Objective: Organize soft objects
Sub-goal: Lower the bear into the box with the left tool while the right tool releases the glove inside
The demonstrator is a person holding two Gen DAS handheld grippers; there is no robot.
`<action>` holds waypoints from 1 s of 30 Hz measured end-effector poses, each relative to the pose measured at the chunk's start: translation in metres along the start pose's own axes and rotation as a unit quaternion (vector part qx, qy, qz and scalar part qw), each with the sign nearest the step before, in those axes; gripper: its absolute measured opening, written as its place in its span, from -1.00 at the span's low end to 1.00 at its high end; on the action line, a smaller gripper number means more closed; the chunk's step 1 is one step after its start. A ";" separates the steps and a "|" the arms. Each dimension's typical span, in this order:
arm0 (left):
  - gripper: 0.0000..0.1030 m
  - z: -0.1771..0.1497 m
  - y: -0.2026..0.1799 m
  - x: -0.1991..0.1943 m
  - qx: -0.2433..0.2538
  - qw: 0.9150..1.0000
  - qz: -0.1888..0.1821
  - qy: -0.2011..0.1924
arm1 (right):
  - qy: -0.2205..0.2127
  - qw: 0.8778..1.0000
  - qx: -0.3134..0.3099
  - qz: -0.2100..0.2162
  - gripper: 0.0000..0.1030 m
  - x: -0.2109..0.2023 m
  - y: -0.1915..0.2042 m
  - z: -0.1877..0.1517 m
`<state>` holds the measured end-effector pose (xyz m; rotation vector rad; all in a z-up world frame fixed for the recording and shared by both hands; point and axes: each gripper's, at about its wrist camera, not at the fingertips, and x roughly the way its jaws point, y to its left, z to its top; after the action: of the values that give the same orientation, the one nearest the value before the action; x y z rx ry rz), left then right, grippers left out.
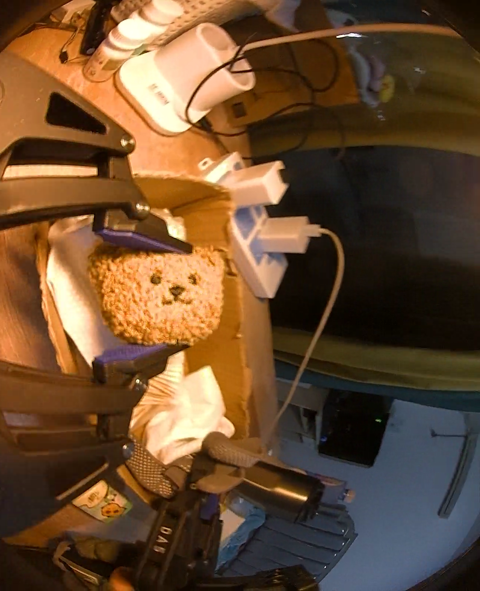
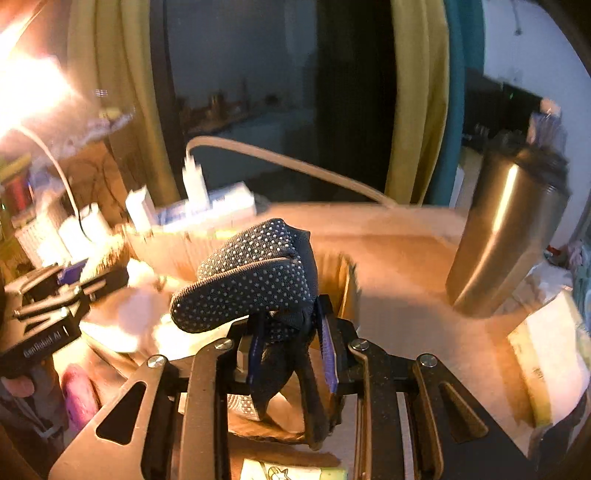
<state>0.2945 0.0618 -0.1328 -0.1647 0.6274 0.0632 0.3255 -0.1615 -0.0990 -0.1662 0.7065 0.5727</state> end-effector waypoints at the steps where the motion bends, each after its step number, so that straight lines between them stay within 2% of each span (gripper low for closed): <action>1: -0.13 0.000 0.000 0.001 -0.002 1.000 -0.002 0.008 | 0.013 1.000 -0.002 0.002 -0.31 0.006 0.001 -0.002; 2: -0.12 0.001 0.000 0.002 -0.004 1.000 -0.002 0.014 | 0.024 1.000 -0.003 0.002 -0.25 0.011 0.002 -0.004; 4: 0.00 0.001 0.001 0.000 -0.007 1.000 -0.001 0.013 | 0.027 1.000 0.002 0.004 0.01 0.011 0.001 -0.005; 10: 0.02 0.005 0.000 -0.013 -0.005 1.000 -0.002 -0.003 | -0.014 0.999 0.029 0.022 0.22 -0.017 -0.013 0.003; 14: 0.02 0.006 0.002 -0.014 -0.006 1.000 0.004 -0.004 | -0.026 0.999 0.040 0.003 0.22 -0.020 -0.020 0.005; 19: 0.02 0.004 0.005 -0.012 -0.009 1.000 0.011 0.001 | 0.022 0.998 0.046 -0.048 0.22 0.011 -0.029 -0.009; 24: 0.02 0.005 0.002 -0.014 -0.005 1.000 0.008 -0.004 | 0.053 0.996 0.048 -0.057 0.22 0.034 -0.028 -0.021; 30: 0.02 0.009 -0.002 -0.028 -0.002 1.000 0.005 -0.019 | 0.037 0.997 0.049 -0.048 0.22 0.022 -0.027 -0.017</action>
<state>0.2772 0.0616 -0.1092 -0.1643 0.5900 0.0766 0.3444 -0.1802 -0.1268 -0.1299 0.7924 0.4400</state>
